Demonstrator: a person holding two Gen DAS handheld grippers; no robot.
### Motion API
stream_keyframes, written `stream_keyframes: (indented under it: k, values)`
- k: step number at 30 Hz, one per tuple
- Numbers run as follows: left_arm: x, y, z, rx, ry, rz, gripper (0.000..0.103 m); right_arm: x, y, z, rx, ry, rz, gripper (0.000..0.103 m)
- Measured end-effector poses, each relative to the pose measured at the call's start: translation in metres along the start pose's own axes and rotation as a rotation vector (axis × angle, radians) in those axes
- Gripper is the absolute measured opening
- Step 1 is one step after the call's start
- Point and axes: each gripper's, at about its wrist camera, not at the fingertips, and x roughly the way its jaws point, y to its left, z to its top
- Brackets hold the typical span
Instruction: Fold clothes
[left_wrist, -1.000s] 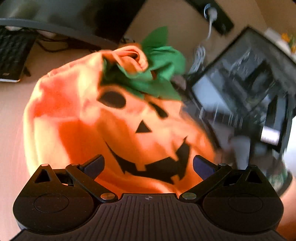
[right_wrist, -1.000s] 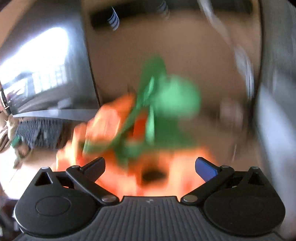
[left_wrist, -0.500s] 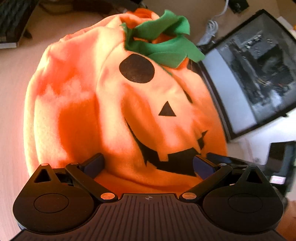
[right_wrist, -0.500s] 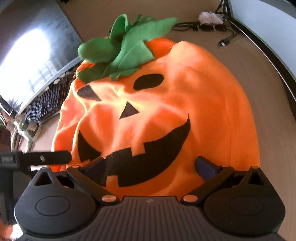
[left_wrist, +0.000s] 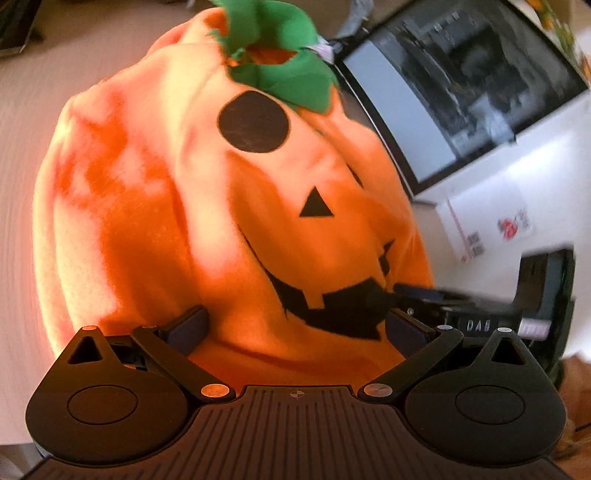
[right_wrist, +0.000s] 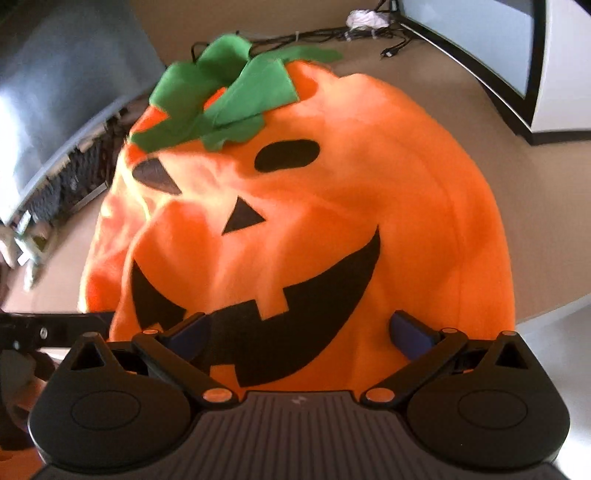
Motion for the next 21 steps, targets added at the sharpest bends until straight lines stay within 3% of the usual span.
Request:
stream_keyframes:
  k: [2, 4, 9, 11, 13, 14, 16, 21]
  values:
    - [0.000, -0.002, 0.000, 0.021, 0.001, 0.011, 0.103, 0.004, -0.002, 0.005, -0.009, 0.039, -0.005, 0.103]
    - [-0.001, -0.001, 0.000, 0.017, -0.002, 0.016, 0.103, -0.006, 0.001, 0.017, -0.029, 0.007, -0.016, 0.103]
    - [-0.001, 0.006, 0.007, -0.048, -0.030, 0.025, 0.103, -0.041, 0.052, 0.065, -0.383, -0.297, -0.076, 0.103]
    - [-0.001, 0.007, 0.010, -0.072, -0.047, 0.035, 0.103, -0.036, 0.071, 0.093, -0.503, -0.375, -0.056, 0.103]
    - [-0.004, 0.004, 0.015, -0.092, -0.062, 0.070, 0.103, -0.018, 0.081, 0.119, -0.540, -0.390, -0.017, 0.097]
    - [-0.005, 0.001, 0.017, -0.098, -0.070, 0.086, 0.103, -0.002, 0.083, 0.135, -0.541, -0.366, 0.010, 0.089]
    - [-0.007, -0.007, 0.024, -0.061, -0.081, 0.103, 0.103, 0.030, 0.080, 0.157, -0.518, -0.301, 0.056, 0.082]
    - [-0.001, -0.018, 0.046, -0.028, -0.097, 0.142, 0.103, 0.091, 0.049, 0.158, -0.455, -0.199, 0.032, 0.082]
